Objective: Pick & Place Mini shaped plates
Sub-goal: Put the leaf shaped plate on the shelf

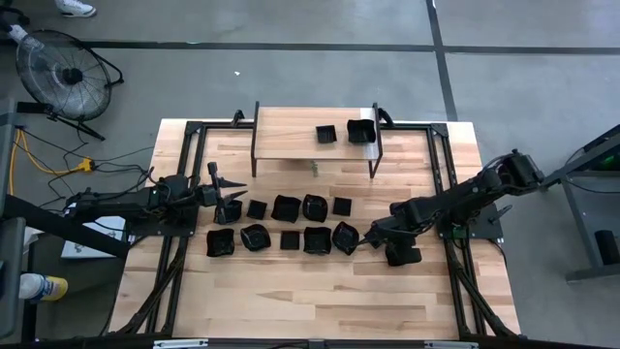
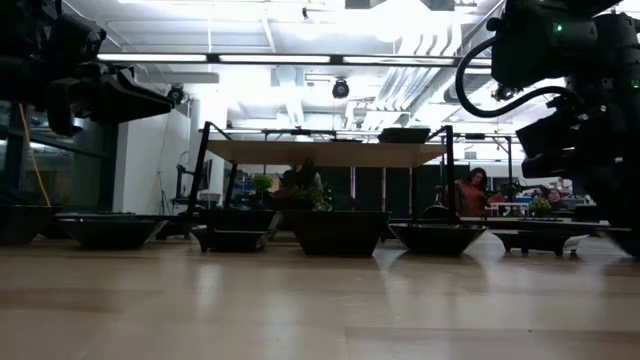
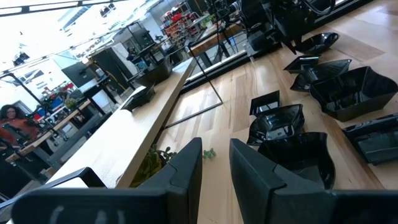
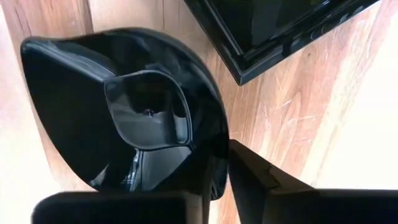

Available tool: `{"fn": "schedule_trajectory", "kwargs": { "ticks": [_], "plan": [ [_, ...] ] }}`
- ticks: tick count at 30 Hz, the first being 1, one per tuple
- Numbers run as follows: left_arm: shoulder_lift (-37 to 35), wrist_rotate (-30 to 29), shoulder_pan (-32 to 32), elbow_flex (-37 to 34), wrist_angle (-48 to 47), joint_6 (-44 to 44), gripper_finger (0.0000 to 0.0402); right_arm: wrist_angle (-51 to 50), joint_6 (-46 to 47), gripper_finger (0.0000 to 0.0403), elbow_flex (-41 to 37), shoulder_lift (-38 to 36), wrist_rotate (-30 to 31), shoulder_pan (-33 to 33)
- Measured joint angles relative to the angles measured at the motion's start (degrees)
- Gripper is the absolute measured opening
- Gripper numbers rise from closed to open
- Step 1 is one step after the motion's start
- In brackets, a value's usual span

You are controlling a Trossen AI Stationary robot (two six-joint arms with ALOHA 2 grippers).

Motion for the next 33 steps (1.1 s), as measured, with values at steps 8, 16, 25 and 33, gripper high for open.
{"fn": "schedule_trajectory", "kwargs": {
  "ticks": [8, 16, 25, 33],
  "plan": [
    [0.0, 0.0, 0.0, 0.0, 0.0, 0.0, 0.0078, -0.8, 1.8, 0.0004, 0.1, -0.1, -3.5, 0.0],
    [0.0, 0.0, 0.0, 0.0, 0.0, 0.0, 0.0078, -2.4, 7.9, 0.0001, 0.5, -4.5, -6.8, 0.0],
    [0.0, 0.0, 0.0, 0.0, 0.0, 0.0, 0.0078, -4.3, 11.8, 0.0001, 6.9, -10.7, -5.1, -0.2],
    [0.0, 0.0, 0.0, 0.0, 0.0, 0.0, 0.0078, -4.1, 6.9, 0.0000, 15.2, -11.1, -2.8, -4.8]
  ]
}}
